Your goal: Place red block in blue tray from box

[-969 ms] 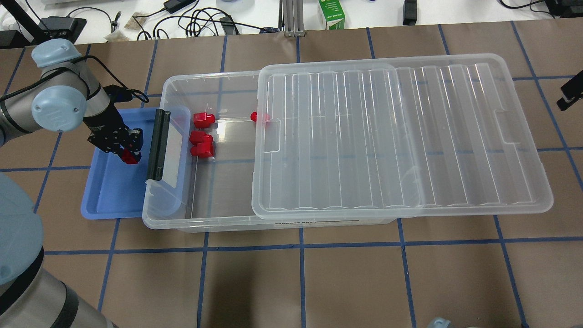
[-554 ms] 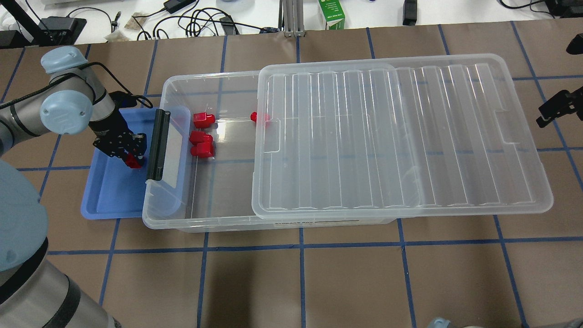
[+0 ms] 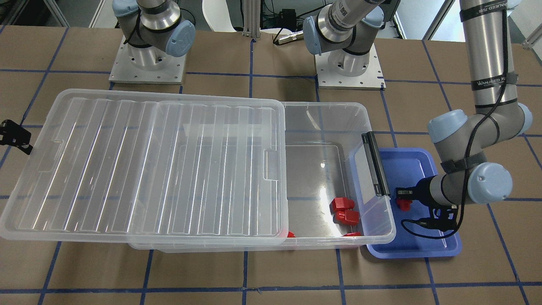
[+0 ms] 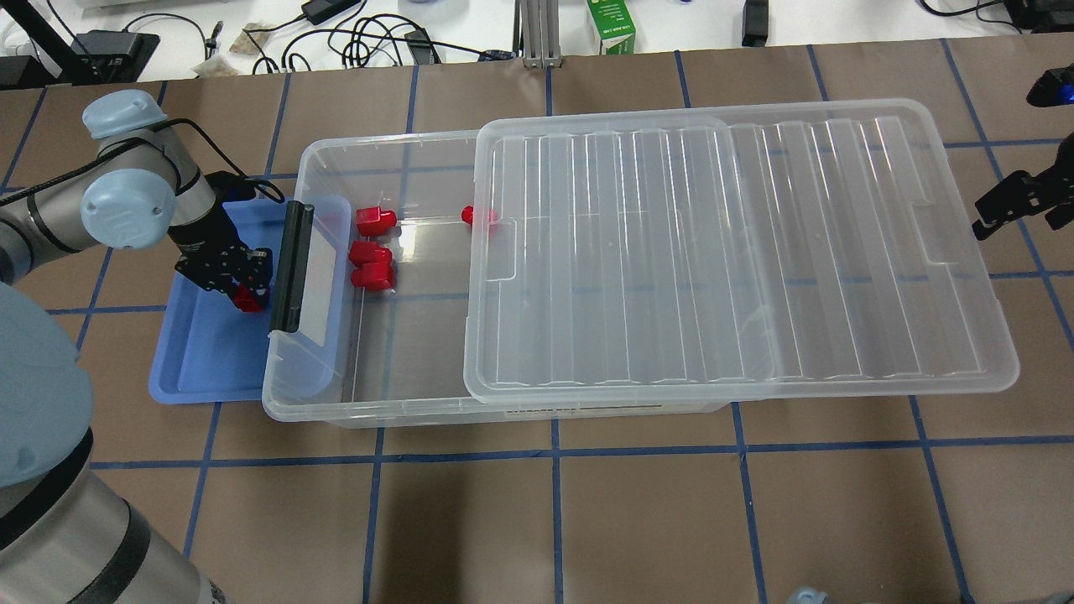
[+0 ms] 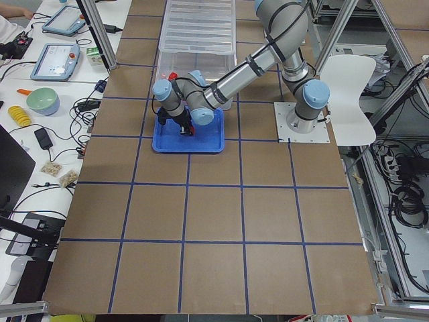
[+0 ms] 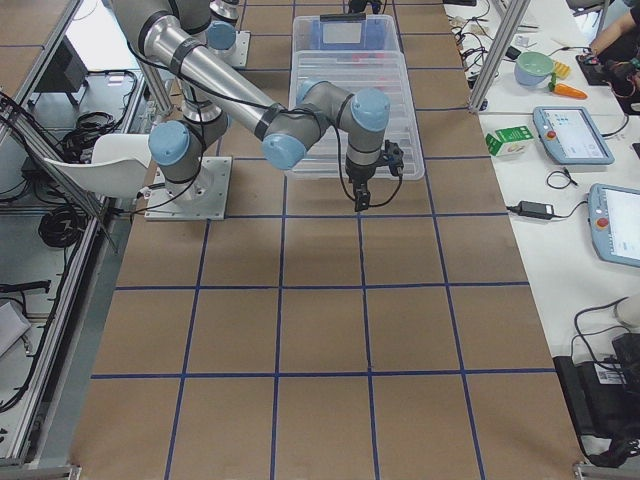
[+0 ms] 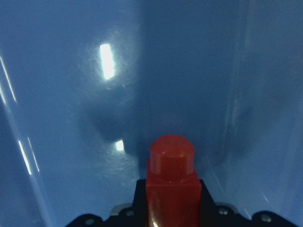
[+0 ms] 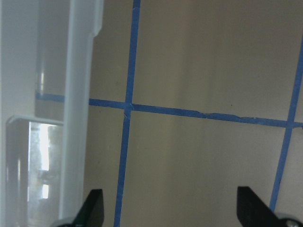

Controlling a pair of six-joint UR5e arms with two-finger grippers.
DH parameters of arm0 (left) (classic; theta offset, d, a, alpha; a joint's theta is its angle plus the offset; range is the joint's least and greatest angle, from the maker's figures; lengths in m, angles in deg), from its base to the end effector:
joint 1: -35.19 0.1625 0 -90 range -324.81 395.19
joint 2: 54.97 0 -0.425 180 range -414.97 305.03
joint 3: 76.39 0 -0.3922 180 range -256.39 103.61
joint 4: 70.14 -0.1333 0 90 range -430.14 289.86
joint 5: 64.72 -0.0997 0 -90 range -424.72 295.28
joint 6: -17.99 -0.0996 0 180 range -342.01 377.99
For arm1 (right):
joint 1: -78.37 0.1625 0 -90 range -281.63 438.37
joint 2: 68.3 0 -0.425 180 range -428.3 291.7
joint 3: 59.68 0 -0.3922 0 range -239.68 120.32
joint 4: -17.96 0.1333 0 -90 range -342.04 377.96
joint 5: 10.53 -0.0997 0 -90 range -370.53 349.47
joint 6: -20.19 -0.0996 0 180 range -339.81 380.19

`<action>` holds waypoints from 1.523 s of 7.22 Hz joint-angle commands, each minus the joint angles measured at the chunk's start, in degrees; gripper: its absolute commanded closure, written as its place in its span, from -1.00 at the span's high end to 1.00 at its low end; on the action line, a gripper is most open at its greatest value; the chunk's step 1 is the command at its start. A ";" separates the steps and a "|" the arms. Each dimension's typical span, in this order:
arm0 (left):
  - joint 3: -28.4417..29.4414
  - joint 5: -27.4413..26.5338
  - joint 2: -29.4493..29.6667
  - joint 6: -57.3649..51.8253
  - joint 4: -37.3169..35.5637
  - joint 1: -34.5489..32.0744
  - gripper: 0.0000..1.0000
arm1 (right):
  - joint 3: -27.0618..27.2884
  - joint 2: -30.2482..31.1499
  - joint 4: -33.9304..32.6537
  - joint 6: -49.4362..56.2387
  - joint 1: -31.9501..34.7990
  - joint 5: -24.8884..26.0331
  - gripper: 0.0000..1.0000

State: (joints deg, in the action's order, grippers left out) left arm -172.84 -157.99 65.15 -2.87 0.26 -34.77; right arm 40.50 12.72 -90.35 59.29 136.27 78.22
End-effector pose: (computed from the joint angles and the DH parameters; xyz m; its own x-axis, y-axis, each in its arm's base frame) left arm 0.0839 -0.6023 0.1722 -0.9985 0.0149 0.0529 0.0297 0.9559 0.2922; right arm -0.1695 -0.5252 0.3525 -0.9922 -0.1217 -0.0263 -0.1217 0.9926 -0.0022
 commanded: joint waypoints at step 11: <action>11.97 3.44 -19.64 5.26 18.78 -6.47 1.00 | 0.28 0.19 -1.37 -25.92 20.59 0.11 1.00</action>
State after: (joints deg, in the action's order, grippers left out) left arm -162.47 -155.63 49.26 -0.60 15.40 -38.12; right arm 40.83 12.87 -91.45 33.98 156.26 78.75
